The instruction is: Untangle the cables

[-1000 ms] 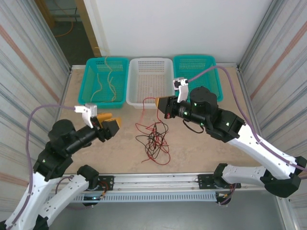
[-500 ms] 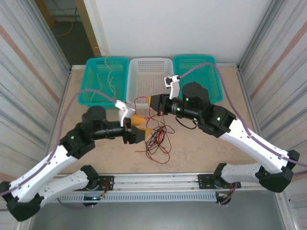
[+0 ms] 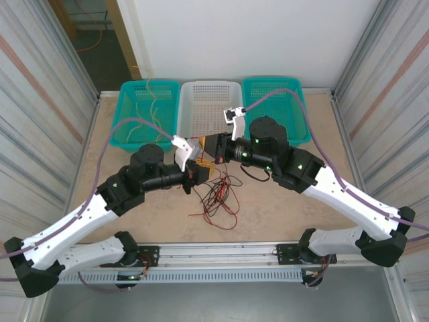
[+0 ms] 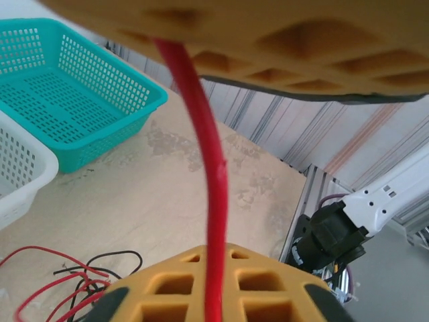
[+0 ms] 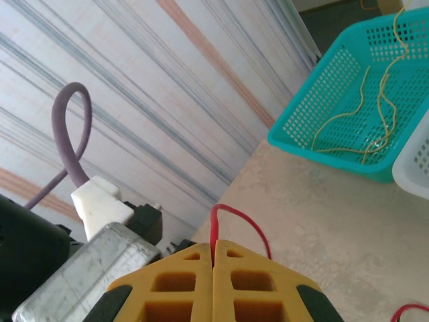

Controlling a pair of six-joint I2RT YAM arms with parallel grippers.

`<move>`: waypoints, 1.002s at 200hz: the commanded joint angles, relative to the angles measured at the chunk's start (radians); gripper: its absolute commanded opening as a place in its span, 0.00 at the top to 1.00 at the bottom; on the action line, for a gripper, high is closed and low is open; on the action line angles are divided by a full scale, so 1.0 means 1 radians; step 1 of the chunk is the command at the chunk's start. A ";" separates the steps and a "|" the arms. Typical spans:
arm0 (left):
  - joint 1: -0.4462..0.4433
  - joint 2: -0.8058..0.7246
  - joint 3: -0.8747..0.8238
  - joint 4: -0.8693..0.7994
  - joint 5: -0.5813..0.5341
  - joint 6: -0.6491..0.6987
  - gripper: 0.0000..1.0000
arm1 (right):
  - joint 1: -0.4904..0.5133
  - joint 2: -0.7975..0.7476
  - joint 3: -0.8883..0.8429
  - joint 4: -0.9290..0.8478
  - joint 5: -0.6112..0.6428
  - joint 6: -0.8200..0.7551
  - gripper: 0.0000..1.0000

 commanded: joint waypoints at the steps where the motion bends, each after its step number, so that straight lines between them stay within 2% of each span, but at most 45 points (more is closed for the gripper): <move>1: -0.003 -0.037 0.057 0.065 -0.012 -0.032 1.00 | 0.000 -0.040 -0.029 0.021 0.008 0.023 1.00; 12: -0.002 -0.046 0.066 0.075 -0.008 -0.043 1.00 | -0.003 -0.046 -0.043 0.019 0.019 0.029 0.97; 39: -0.001 -0.065 0.067 0.093 -0.022 -0.032 1.00 | -0.015 -0.061 -0.069 0.020 0.019 0.043 0.97; 48: -0.001 -0.068 0.060 0.100 -0.022 -0.028 1.00 | -0.019 -0.065 -0.071 0.020 0.013 0.043 0.91; 55: -0.001 -0.071 0.058 0.102 -0.025 -0.027 1.00 | -0.021 -0.067 -0.070 0.014 0.012 0.038 0.83; 66: 0.000 -0.075 0.056 0.105 -0.037 -0.033 1.00 | -0.020 -0.075 -0.072 -0.009 0.039 0.023 0.57; 71: 0.001 -0.079 0.058 0.107 -0.042 -0.038 1.00 | -0.020 -0.081 -0.075 -0.023 0.059 0.016 0.48; 76: 0.001 -0.082 0.060 0.110 -0.044 -0.044 1.00 | -0.021 -0.086 -0.080 -0.040 0.088 0.014 0.26; 79: 0.002 -0.085 0.064 0.111 -0.046 -0.046 1.00 | -0.022 -0.089 -0.084 -0.053 0.103 0.014 0.19; 89: 0.003 -0.093 0.080 0.108 -0.071 -0.058 1.00 | -0.038 -0.099 -0.101 -0.097 0.155 0.027 0.11; 106: 0.004 -0.104 0.126 0.090 -0.107 -0.064 1.00 | -0.076 -0.112 -0.172 -0.136 0.193 0.066 0.10; 127: 0.004 -0.106 0.190 0.073 -0.103 -0.058 1.00 | -0.101 -0.085 -0.296 -0.143 0.204 0.134 0.15; 146: 0.004 -0.097 0.253 0.042 -0.122 -0.036 1.00 | -0.099 0.011 -0.376 -0.151 0.169 0.186 0.15; 167: 0.004 -0.088 0.309 0.004 -0.169 0.001 1.00 | -0.098 0.141 -0.425 -0.183 0.142 0.242 0.20; 200: 0.004 -0.083 0.368 -0.001 -0.166 0.013 1.00 | -0.118 0.271 -0.466 -0.182 0.135 0.274 0.31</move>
